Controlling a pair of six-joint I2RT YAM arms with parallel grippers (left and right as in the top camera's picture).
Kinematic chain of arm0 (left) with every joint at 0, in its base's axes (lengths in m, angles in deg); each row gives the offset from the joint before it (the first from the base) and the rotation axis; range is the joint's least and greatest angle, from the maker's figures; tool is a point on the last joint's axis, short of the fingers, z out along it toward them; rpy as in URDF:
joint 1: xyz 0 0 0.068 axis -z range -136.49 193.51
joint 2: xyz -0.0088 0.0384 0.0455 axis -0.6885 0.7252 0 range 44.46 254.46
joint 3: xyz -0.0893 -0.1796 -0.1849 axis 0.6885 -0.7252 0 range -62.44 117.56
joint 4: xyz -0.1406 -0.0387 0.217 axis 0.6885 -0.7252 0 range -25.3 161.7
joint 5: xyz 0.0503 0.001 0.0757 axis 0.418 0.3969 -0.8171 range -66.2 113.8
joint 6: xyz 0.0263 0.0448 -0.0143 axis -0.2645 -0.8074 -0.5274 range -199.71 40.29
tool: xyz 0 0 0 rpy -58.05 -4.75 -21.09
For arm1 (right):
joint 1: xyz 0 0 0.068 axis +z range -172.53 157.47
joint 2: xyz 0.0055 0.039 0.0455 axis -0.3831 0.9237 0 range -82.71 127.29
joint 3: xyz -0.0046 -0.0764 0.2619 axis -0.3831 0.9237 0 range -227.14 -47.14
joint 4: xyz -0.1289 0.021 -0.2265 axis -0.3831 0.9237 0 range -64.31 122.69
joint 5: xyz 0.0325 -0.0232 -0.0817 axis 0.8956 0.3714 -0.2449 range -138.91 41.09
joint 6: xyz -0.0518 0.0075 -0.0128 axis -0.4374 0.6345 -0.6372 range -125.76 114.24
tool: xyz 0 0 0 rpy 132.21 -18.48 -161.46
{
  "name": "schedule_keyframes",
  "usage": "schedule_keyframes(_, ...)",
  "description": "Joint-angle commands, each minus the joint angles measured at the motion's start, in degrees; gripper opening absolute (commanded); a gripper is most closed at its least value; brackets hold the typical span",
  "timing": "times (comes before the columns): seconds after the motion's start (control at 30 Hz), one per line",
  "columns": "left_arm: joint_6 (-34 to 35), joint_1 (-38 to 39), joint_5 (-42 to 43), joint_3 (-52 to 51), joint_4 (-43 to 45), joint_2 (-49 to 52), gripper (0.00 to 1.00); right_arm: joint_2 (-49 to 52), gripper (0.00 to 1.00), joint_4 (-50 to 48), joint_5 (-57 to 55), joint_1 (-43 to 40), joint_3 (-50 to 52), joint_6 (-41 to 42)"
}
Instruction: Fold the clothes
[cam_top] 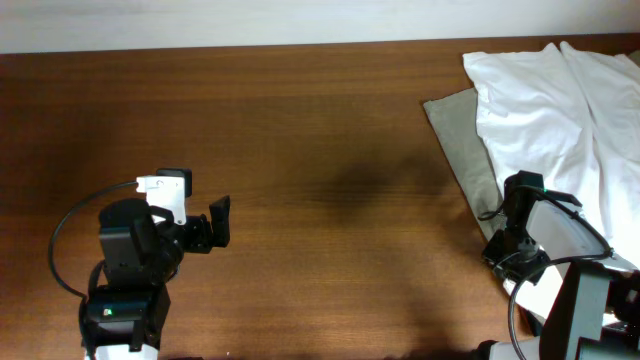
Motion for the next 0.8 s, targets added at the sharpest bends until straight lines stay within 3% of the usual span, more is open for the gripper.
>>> schedule_keyframes(0.0, 0.8, 0.1, 0.9, 1.4, 0.1, -0.1, 0.99, -4.3, 0.04, 4.2, 1.3, -0.4, -3.0, -2.3)
schedule_keyframes(0.07, 0.8, 0.1, 0.9, 1.4, 0.2, -0.1, 0.99, -8.3, 0.04, 7.4, 3.5, -0.3, -7.0, -5.0)
schedule_keyframes(0.2, 0.8, 0.1, 0.9, 1.4, 0.1, -0.1, 0.99, -15.6, 0.04, 13.9, 20.2, 1.1, -18.6, -19.3)
schedule_keyframes(0.27, 0.8, 0.1, 0.9, 1.4, 0.2, 0.1, 0.99, -16.6, 0.04, 14.9, 31.3, 7.6, -20.4, -28.5)
schedule_keyframes(0.33, 0.8, 0.1, 0.9, 1.4, 0.1, 0.2, 0.99, -16.3, 0.04, 14.0, 32.8, 19.3, -20.4, -29.2)
schedule_keyframes(0.47, 0.8, 0.1, 0.9, 1.4, 0.1, 0.2, 0.99, -11.6, 0.05, 2.2, 31.3, 42.2, -20.4, -20.0)
schedule_keyframes(0.57, 0.8, 0.1, 0.9, 1.4, 0.1, 0.2, 0.99, -3.8, 0.05, -13.1, 31.0, 51.4, -20.4, -19.0)
schedule_keyframes(0.67, 0.8, 0.1, 0.9, 1.4, 0.1, 0.2, 0.99, 1.8, 0.05, -26.1, 30.4, 54.9, -20.4, -17.5)
schedule_keyframes(0.7, 0.8, 0.1, 0.9, 1.4, 0.1, 0.2, 0.99, 2.0, 0.10, -26.9, 29.9, 54.8, -20.4, -17.5)
schedule_keyframes(0.73, 0.8, 0.1, 1.1, 1.4, 0.1, 0.2, 0.99, 1.6, 0.44, -26.2, 26.6, 54.4, -20.5, -17.5)
schedule_keyframes(0.77, 0.8, 0.1, 1.1, 1.4, 0.1, 0.2, 0.99, 0.8, 0.62, -25.1, 24.2, 53.6, -20.7, -17.5)
